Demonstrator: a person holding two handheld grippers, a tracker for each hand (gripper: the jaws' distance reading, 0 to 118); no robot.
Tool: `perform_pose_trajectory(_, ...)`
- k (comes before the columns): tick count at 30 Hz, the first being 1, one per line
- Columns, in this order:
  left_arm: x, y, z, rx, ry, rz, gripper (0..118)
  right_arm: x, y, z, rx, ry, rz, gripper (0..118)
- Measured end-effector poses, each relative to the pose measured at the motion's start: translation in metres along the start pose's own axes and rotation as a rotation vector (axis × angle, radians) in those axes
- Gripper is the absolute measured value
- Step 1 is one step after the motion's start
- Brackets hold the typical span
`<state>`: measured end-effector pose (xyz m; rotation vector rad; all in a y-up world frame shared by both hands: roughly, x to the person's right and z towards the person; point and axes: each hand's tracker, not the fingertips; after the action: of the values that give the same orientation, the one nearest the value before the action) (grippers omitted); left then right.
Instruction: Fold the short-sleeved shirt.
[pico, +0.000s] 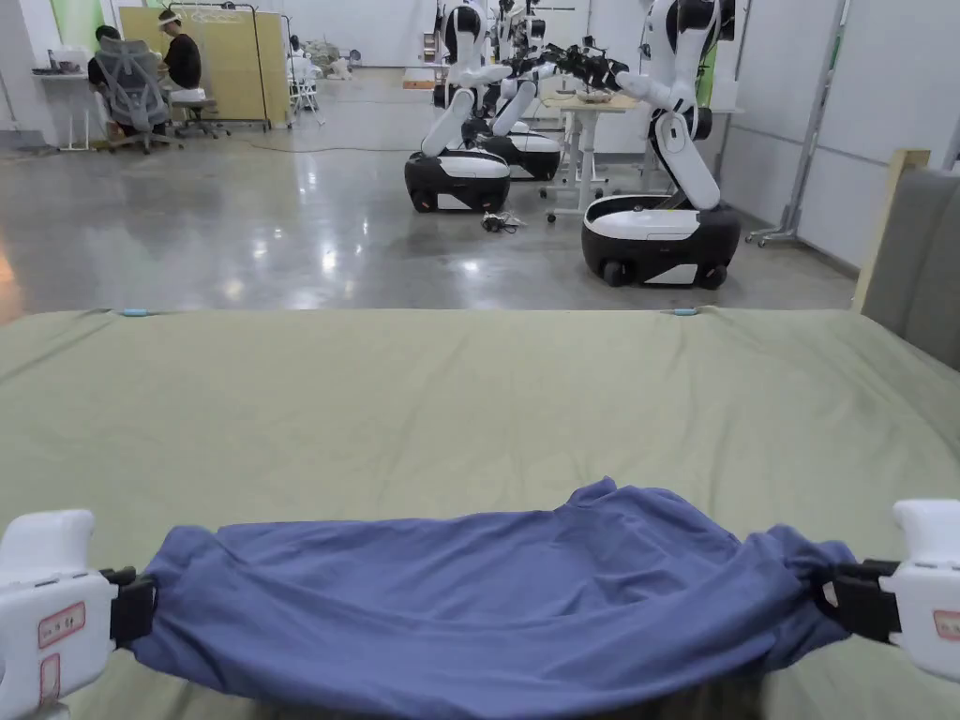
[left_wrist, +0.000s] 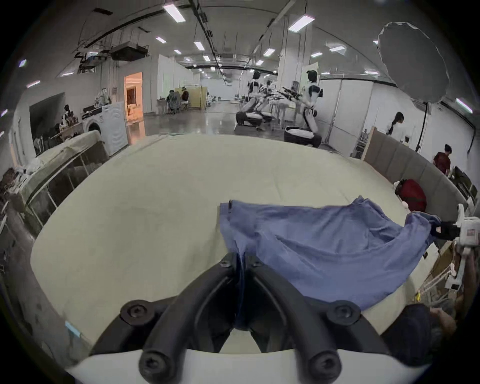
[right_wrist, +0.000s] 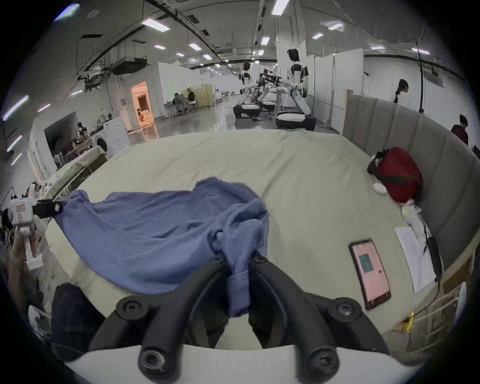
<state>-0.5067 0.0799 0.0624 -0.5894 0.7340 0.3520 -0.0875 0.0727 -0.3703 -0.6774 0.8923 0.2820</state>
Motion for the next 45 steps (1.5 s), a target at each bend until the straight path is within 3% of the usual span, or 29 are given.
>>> perform_pose_trajectory(4,-0.008,-0.054,-0.017,-0.104,0.005,0.067,3,-0.001,-0.059,-0.021,-0.123,-0.018,-0.069,16)
perform_pose_trajectory(7,-0.011,-0.081,-0.024,-0.129,0.026,0.077,4,0.001,-0.089,-0.036,-0.107,-0.031,-0.08,16)
perform_pose_trajectory(8,-0.011,-0.085,-0.022,-0.103,0.035,0.074,4,0.005,-0.094,-0.038,-0.082,-0.009,-0.093,21)
perform_pose_trajectory(9,-0.009,-0.086,-0.017,-0.068,0.089,0.058,17,0.003,-0.094,-0.034,-0.051,-0.017,-0.081,43)
perform_pose_trajectory(10,-0.006,-0.085,-0.009,-0.048,0.154,0.035,49,-0.004,-0.09,-0.026,-0.001,-0.08,-0.023,69)
perform_pose_trajectory(11,-0.001,-0.081,0.003,0.025,0.182,0.006,90,-0.012,-0.084,-0.013,0.075,-0.103,0.032,89)
perform_pose_trajectory(12,0.002,-0.078,0.018,0.129,0.147,-0.011,117,-0.018,-0.077,0.002,0.192,-0.092,0.055,94)
perform_pose_trajectory(14,0.015,-0.066,0.049,0.331,0.095,-0.049,116,-0.036,-0.064,0.031,0.382,-0.064,0.073,94)
perform_pose_trajectory(16,0.031,-0.051,0.068,0.403,0.09,-0.106,116,-0.062,-0.046,0.059,0.516,-0.05,0.093,94)
perform_pose_trajectory(18,0.047,-0.04,0.082,0.47,0.098,-0.155,115,-0.081,-0.035,0.069,0.567,-0.059,0.101,93)
perform_pose_trajectory(19,0.053,-0.035,0.086,0.479,0.129,-0.17,111,-0.087,-0.031,0.074,0.58,-0.025,0.102,86)
perform_pose_trajectory(20,0.057,-0.033,0.088,0.478,0.135,-0.174,97,-0.093,-0.026,0.074,0.596,0.021,0.093,62)
perform_pose_trajectory(21,0.06,-0.028,0.087,0.463,0.132,-0.172,46,-0.1,-0.025,0.075,0.611,0.029,0.092,13)
perform_pose_trajectory(22,0.062,-0.024,0.085,0.437,0.136,-0.185,5,-0.107,-0.024,0.073,0.604,-0.004,0.1,4)
perform_pose_trajectory(23,0.063,-0.022,0.08,0.402,0.159,-0.202,0,-0.111,-0.022,0.072,0.602,-0.064,0.133,4)
perform_pose_trajectory(24,0.062,-0.022,0.073,0.386,0.189,-0.22,0,-0.113,-0.021,0.068,0.603,-0.035,0.142,4)
perform_pose_trajectory(26,0.056,-0.016,0.061,0.342,0.117,-0.203,0,-0.115,-0.018,0.064,0.561,0.023,0.14,4)
perform_pose_trajectory(35,0.023,0.043,-0.079,0.024,0.101,-0.205,0,-0.096,0.008,0.027,0.468,0.004,0.133,4)
perform_pose_trajectory(36,0.021,0.05,-0.099,0.025,0.112,-0.227,17,-0.092,0.011,0.022,0.456,0.002,0.129,4)
perform_pose_trajectory(37,0.018,0.059,-0.119,0.009,0.113,-0.222,50,-0.088,0.014,0.016,0.443,-0.004,0.124,4)
perform_pose_trajectory(38,0.015,0.067,-0.14,-0.032,0.13,-0.215,94,-0.085,0.016,0.011,0.433,-0.01,0.118,4)
perform_pose_trajectory(39,0.01,0.075,-0.164,-0.086,0.125,-0.208,118,-0.08,0.02,0.005,0.419,-0.016,0.111,4)
perform_pose_trajectory(45,0.005,0.088,-0.261,-0.235,0.16,-0.16,111,-0.057,0.039,-0.043,0.305,-0.051,0.101,4)
